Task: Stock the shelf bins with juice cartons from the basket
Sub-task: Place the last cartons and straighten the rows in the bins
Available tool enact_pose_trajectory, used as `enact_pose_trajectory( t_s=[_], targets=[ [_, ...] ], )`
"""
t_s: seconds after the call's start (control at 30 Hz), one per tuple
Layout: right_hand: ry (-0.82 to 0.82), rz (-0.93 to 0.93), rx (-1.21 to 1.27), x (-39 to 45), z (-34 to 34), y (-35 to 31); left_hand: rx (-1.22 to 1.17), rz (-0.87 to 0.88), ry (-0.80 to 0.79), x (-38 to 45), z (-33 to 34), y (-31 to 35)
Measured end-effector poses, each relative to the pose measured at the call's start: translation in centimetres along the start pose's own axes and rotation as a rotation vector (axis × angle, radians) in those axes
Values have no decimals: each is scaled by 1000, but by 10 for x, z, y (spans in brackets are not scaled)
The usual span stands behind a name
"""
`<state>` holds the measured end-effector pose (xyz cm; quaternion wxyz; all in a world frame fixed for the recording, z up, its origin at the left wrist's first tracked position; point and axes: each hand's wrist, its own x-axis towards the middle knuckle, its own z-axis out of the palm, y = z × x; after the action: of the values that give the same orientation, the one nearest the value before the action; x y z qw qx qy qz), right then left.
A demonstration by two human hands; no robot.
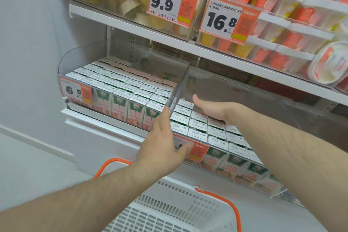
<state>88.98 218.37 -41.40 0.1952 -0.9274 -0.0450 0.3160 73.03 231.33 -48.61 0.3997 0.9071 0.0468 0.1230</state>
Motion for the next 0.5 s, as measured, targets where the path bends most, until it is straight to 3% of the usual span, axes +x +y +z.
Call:
enact_pose_trajectory(
  t_s=[0.23,0.4,0.5],
  targets=[
    [110,159,-158,-2,-28,31,35,35,100,-3,15,6],
    [-3,175,-64,-12,-28,49,155,116,112,-5,23,15],
    [-23,213,-141,-17,-43,66,169,107,99,-4,23,17]
  ],
)
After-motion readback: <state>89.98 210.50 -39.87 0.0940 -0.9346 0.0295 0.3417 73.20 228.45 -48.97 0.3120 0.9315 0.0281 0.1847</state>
